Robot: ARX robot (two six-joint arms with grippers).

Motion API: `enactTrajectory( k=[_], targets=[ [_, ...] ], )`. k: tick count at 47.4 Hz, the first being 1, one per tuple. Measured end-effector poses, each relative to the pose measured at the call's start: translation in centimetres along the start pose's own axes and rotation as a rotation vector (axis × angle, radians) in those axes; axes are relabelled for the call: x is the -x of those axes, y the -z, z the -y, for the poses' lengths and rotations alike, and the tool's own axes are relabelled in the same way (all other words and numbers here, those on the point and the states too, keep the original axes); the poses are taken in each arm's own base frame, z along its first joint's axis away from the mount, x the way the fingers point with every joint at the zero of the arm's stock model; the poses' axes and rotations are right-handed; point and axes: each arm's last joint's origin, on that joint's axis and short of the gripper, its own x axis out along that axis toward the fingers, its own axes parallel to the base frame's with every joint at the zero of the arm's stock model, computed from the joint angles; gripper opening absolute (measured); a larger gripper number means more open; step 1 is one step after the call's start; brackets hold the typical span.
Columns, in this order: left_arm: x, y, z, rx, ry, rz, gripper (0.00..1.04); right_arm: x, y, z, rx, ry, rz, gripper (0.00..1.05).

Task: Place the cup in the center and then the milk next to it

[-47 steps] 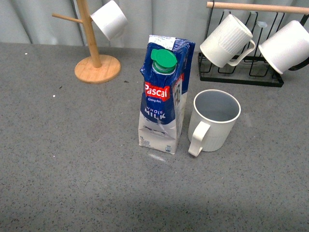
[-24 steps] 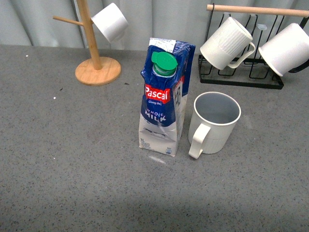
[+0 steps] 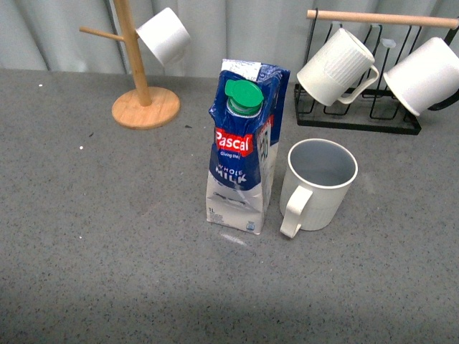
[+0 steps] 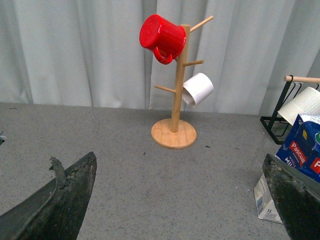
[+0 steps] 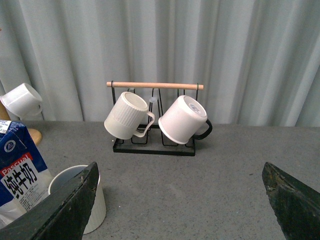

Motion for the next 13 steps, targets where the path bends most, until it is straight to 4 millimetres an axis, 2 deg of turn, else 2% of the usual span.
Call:
enactTrajectory(
  k=[13],
  targets=[
    [0.0,0.0,0.0,0.0,0.0,0.0,0.98,0.0,0.0,0.0,0.0,0.0,0.0,0.96]
  ],
)
